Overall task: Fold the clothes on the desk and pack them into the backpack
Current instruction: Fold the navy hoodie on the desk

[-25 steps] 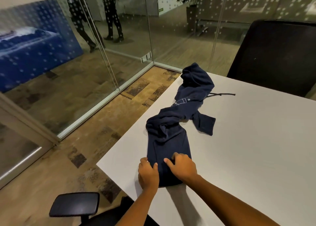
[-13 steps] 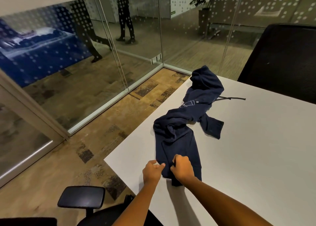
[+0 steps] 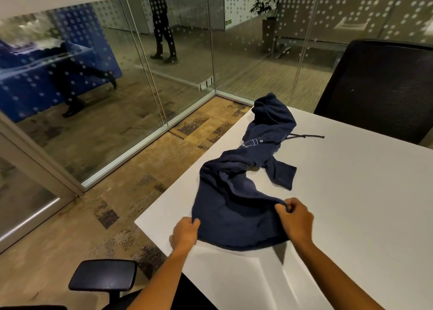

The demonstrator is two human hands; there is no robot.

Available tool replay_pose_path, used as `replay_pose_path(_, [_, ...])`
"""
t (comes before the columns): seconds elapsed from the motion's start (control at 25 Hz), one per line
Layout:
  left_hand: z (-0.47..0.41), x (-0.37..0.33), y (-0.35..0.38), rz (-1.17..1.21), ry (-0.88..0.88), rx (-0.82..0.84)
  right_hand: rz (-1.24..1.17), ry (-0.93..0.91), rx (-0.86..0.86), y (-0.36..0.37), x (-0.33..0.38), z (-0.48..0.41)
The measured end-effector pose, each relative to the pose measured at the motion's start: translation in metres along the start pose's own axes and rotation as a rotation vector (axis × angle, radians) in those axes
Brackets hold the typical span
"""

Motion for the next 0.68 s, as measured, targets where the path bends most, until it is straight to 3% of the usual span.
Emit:
replay_pose_path(0.12, [-0.012, 0.021, -0.014, -0.006, -0.062, -0.044, 0.059, 0.038, -0.077, -0.036, -0.031, -0.005])
replay_pose_path(0.28, [0.007, 0.018, -0.020, -0.063, 0.016, -0.174, 0.316, 0.121, 0.069, -0.030, -0.083, 0.039])
replay_pose_path(0.44, [0.022, 0.004, -0.008, -0.064, 0.174, -0.184, 0.367, -0.079, 0.111, -0.015, -0.081, 0.053])
replay_pose_path(0.6, [0.026, -0.004, 0.005, 0.025, 0.117, -0.136, 0.261, -0.234, 0.141, -0.022, -0.059, 0.047])
replay_pose_path(0.68, [0.024, -0.001, 0.012, 0.072, 0.088, -0.066, 0.329, -0.268, 0.122, -0.037, -0.064, 0.042])
Point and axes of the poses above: each hand's wrist, its own z-axis away from the middle knuckle, its own y-axis out of the palm, x = y × z, the point moved 5 cm from there along -z, towards the middle knuckle, and after that the axes turned 15 degrees about -x, right-handed, at the moved point
